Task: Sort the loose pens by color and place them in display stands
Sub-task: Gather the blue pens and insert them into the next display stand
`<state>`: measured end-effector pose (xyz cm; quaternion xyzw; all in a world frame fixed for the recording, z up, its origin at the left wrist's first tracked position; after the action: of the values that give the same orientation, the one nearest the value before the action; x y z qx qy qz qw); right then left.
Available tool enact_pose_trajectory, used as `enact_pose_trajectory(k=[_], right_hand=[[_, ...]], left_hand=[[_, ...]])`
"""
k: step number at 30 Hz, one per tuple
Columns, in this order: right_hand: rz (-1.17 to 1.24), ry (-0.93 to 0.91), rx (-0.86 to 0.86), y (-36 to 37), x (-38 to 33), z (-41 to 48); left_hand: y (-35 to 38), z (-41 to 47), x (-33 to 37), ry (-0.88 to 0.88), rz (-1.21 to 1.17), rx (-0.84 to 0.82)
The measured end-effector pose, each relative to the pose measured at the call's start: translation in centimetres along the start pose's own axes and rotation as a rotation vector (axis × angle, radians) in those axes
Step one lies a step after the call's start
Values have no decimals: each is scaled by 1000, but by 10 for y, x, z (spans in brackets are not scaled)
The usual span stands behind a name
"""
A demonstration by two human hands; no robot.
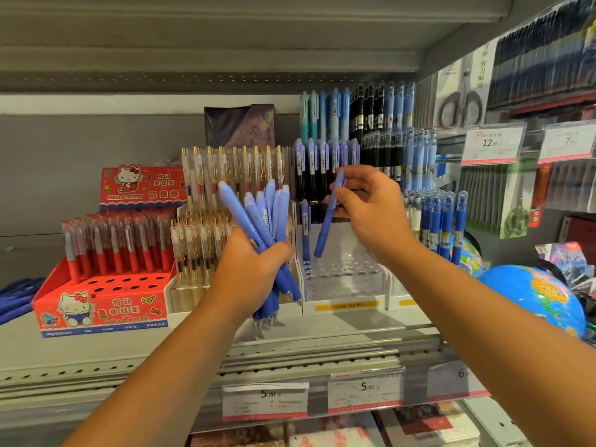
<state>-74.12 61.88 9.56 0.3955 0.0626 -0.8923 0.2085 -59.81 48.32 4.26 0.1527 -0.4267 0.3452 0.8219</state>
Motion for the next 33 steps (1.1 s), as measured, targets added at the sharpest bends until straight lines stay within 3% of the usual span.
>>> enact_pose_trajectory(k=[21,26,30,33], right_hand=[[-512,23,-155,26,41,5],[-524,43,-152,23,41,4],[-627,-57,-70,18,28,0],[-462,-85,-35,18,7,-9]], left_hand=[[10,-2,0,-35,1,-97],[11,-4,0,-34,0,-109],[7,-3,0,-25,22,-82],[4,-1,-1,-5,62,-41]])
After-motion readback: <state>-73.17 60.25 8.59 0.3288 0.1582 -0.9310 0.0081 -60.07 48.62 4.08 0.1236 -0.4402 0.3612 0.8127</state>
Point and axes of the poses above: each hand's wrist, its own z-axis towards the middle knuckle, its own y-axis out of the palm, x = y × z, the point moved 8 cm from there along z, towards the middle knuckle, and after that the axes turned 5 degrees about x, right-handed, at the moved point
